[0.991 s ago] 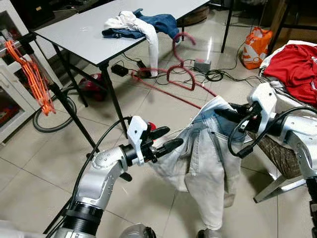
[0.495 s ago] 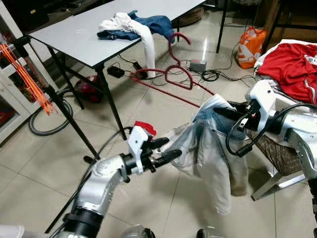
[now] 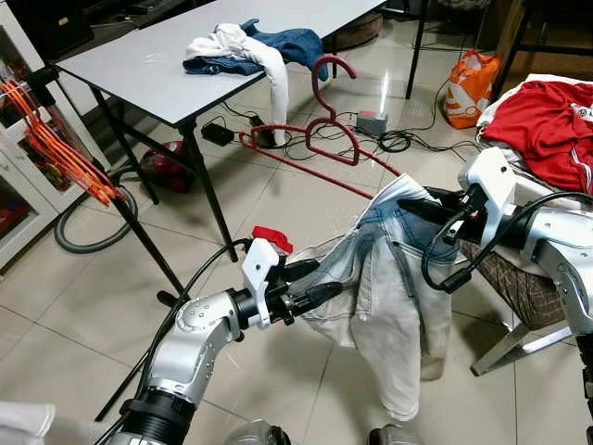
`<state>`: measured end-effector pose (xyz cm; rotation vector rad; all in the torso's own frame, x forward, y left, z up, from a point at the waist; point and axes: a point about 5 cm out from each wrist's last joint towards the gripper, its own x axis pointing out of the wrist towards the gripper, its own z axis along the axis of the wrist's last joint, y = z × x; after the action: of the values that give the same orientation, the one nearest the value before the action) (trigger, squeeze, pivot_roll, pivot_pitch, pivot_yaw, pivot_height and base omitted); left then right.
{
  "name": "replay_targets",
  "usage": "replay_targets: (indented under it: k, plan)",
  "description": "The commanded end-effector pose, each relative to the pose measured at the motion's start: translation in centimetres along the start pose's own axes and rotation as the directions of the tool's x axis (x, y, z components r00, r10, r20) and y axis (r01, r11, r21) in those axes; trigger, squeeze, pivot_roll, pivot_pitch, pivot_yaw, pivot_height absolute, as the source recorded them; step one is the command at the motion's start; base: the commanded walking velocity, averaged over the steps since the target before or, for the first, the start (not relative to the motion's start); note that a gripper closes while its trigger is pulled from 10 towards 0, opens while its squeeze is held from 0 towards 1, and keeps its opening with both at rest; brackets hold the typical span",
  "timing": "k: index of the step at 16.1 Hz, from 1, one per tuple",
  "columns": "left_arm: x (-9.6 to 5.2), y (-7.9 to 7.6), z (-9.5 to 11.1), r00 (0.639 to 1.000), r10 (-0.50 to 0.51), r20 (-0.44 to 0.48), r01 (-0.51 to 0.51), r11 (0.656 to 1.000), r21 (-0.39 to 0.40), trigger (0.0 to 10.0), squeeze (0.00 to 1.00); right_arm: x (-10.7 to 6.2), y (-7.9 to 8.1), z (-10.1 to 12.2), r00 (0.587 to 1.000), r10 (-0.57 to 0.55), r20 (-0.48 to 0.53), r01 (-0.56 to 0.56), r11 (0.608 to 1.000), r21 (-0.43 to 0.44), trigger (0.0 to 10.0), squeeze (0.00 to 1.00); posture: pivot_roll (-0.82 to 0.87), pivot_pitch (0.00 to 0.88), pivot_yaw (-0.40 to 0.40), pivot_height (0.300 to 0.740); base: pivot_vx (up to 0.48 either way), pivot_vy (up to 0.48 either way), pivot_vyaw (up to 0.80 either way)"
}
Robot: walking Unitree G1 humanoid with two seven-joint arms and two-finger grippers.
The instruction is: Hang hanger
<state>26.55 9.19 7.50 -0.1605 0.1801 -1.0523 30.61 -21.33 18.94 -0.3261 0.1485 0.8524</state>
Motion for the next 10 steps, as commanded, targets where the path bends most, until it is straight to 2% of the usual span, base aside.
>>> replay_targets:
  k: [1,7,8,9,10]
  plan:
    - [-0.2,0.3,0.1,1.000,0.009,-0.008,-0.009,1.000,0.014,10.0,0.00,0.0,-0.4,2.1,0.998,-0.001,0.060,0.004,0.999,-0.051,0.0,0.00,-0.17,0.000,0.114,0.740,0.000,0.000,0.00]
    - [-0.2,0.3,0.1,1.000,0.009,-0.008,-0.009,1.000,0.014,10.0,0.00,0.0,-0.4,2.1,0.998,-0.001,0.060,0.004,0.999,-0.051,0.0,0.00,-0.17,0.000,0.114,0.740,0.000,0.000,0.00]
    - [0.1,0.4,0.0,1.000,0.008,-0.001,-0.008,1.000,0.024,10.0,0.00,-0.1,-0.2,2.5,0.998,0.005,0.066,-0.001,0.998,-0.055,0.0,0.00,-0.18,0.000,0.113,0.740,0.000,0.000,0.00]
    - [0.8,1.8,1.6,0.995,0.080,0.061,-0.086,0.992,0.091,10.0,0.00,-0.2,1.0,2.6,0.996,0.061,0.059,-0.057,0.996,-0.061,0.0,0.00,-0.19,0.000,0.112,0.740,0.000,0.000,0.00]
    - [1.0,2.3,2.1,0.990,0.116,0.083,-0.125,0.986,0.111,10.0,0.00,-0.2,1.5,2.3,0.995,0.087,0.052,-0.084,0.995,-0.061,0.0,0.00,-0.20,0.000,0.114,0.740,0.000,0.000,0.00]
